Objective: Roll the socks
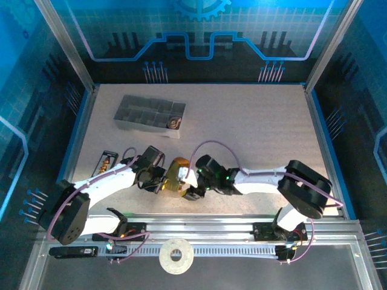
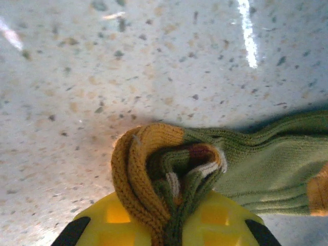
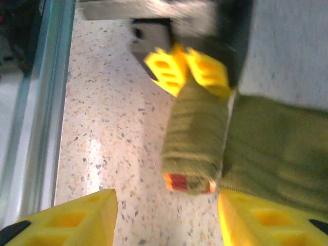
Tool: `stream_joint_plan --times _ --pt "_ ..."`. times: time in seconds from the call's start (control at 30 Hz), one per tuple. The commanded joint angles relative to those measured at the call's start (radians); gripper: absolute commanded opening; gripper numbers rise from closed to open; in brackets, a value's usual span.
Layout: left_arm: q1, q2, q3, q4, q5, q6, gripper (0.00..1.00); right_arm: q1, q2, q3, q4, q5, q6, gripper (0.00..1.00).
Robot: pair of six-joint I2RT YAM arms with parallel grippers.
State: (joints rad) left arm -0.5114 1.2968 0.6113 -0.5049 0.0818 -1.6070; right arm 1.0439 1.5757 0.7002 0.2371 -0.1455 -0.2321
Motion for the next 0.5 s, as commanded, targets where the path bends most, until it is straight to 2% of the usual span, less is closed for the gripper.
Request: stream_joint_plan --times 0.0,0.07,0.3,0.4,0.47 --pt "-0.011 0.067 0.04 -0.192 -0.028 -0.027 0.0 0.102 0.001 -0.013 0.116 0.364 -0.212 0.54" --pt "-0.013 0.098 0.07 -0.215 -0.022 -0.018 0.0 0.154 0.031 0.0 0.15 0.463 -0.273 0.56" --pt "-0.013 0.181 0.133 -0.232 0.009 0.005 0.01 0.218 0.185 0.089 0.184 0.612 -0.42 0.54" --pt "-0.012 0.19 0.138 -0.221 0.017 0.004 0.01 0.217 0.231 0.118 0.164 0.613 -0.429 0.48" --pt "-0.011 0.191 0.139 -0.208 0.026 0.009 0.01 0.216 0.265 0.136 0.148 0.631 -0.428 0.36"
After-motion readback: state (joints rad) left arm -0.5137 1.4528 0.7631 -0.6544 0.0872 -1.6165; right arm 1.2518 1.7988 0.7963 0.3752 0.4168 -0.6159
